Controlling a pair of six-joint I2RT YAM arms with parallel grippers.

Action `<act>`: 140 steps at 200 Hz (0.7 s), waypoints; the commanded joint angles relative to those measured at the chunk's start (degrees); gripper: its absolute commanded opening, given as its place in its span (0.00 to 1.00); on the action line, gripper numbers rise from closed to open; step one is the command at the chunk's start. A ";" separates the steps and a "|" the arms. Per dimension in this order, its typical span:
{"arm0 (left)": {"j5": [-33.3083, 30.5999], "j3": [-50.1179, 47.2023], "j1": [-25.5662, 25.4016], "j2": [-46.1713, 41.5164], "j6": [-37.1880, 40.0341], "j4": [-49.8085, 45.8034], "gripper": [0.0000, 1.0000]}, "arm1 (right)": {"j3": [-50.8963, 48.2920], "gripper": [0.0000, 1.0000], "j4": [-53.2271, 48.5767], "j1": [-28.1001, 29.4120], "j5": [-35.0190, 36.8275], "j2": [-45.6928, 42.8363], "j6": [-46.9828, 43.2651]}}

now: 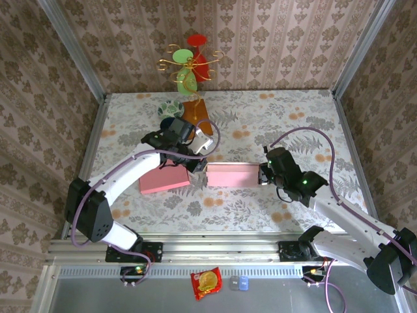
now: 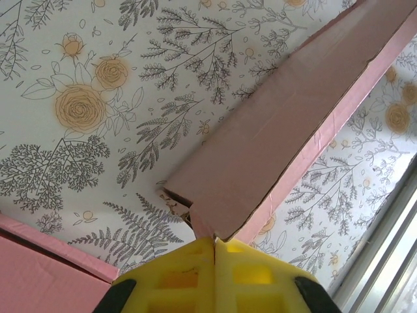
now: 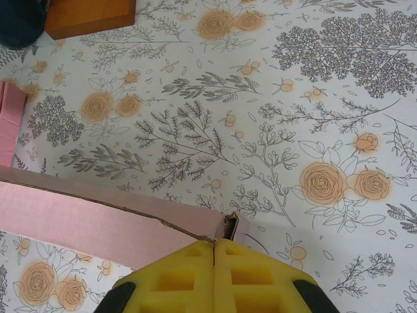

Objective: Fold the paper box

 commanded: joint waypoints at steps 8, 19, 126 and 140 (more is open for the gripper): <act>0.07 1.78 -1.02 0.24 -7.22 -0.44 0.02 | -0.71 0.00 -1.19 0.41 0.56 -0.41 1.06; 0.08 1.83 -1.28 0.30 -9.48 -0.55 0.02 | -0.69 0.00 -1.18 0.41 0.56 -0.41 1.15; -0.14 2.43 -1.93 1.36 -22.09 1.17 0.00 | -0.43 0.00 -1.09 0.51 0.56 -0.24 1.57; 0.26 2.07 -1.85 1.60 -22.97 1.72 0.00 | -0.51 0.00 -0.94 0.49 0.64 -0.24 1.76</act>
